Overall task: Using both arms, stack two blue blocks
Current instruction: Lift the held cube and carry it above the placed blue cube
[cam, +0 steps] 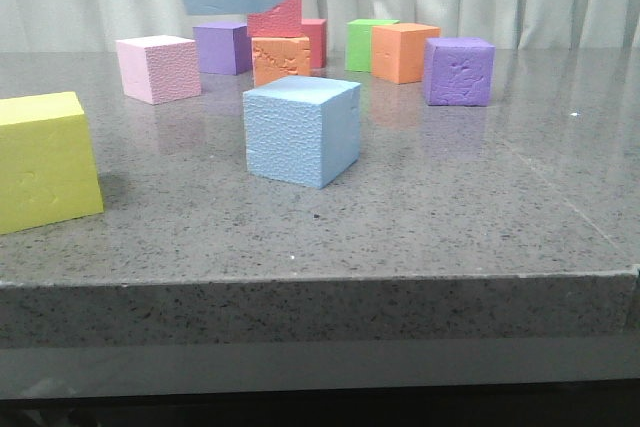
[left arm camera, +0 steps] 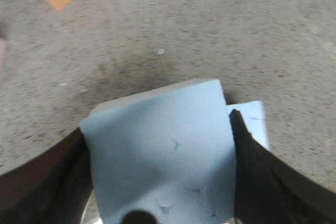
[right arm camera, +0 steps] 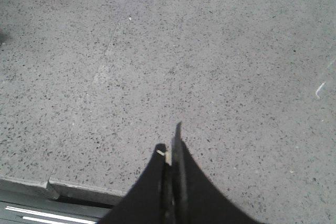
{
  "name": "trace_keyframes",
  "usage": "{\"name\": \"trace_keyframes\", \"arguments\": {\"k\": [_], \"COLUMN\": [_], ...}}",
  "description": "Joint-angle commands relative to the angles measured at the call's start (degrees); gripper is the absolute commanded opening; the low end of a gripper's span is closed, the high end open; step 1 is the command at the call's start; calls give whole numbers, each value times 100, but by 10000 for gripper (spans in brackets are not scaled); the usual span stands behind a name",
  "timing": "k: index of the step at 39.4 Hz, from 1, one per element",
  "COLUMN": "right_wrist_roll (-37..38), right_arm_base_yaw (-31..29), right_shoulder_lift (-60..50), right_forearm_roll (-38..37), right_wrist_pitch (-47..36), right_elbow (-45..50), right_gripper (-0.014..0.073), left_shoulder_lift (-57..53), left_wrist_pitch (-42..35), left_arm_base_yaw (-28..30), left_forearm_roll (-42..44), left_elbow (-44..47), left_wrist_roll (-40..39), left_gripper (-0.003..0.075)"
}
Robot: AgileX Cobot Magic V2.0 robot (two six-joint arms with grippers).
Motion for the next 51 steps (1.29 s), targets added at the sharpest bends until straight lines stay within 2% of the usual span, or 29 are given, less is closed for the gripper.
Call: {"name": "trace_keyframes", "arguments": {"k": [1, 13, 34, 51], "right_wrist_roll": [2, 2, 2, 2], "right_arm_base_yaw": [-31, -31, -31, -31], "right_shoulder_lift": [9, 9, 9, 9], "right_forearm_roll": [-34, -29, -29, -29], "right_wrist_pitch": [-407, -405, -388, -344], "right_elbow": [-154, -154, -154, -154], "right_gripper": [-60, -60, -60, -60], "left_shoulder_lift": [-331, -331, -331, 0], "left_wrist_pitch": [111, 111, -83, -122], "left_arm_base_yaw": [-255, -628, -628, -628], "left_forearm_roll": [-120, -120, -135, -145], "left_elbow": [-189, -179, 319, 337], "left_wrist_roll": [-35, -35, -44, -150], "left_gripper": [336, 336, 336, 337]}}
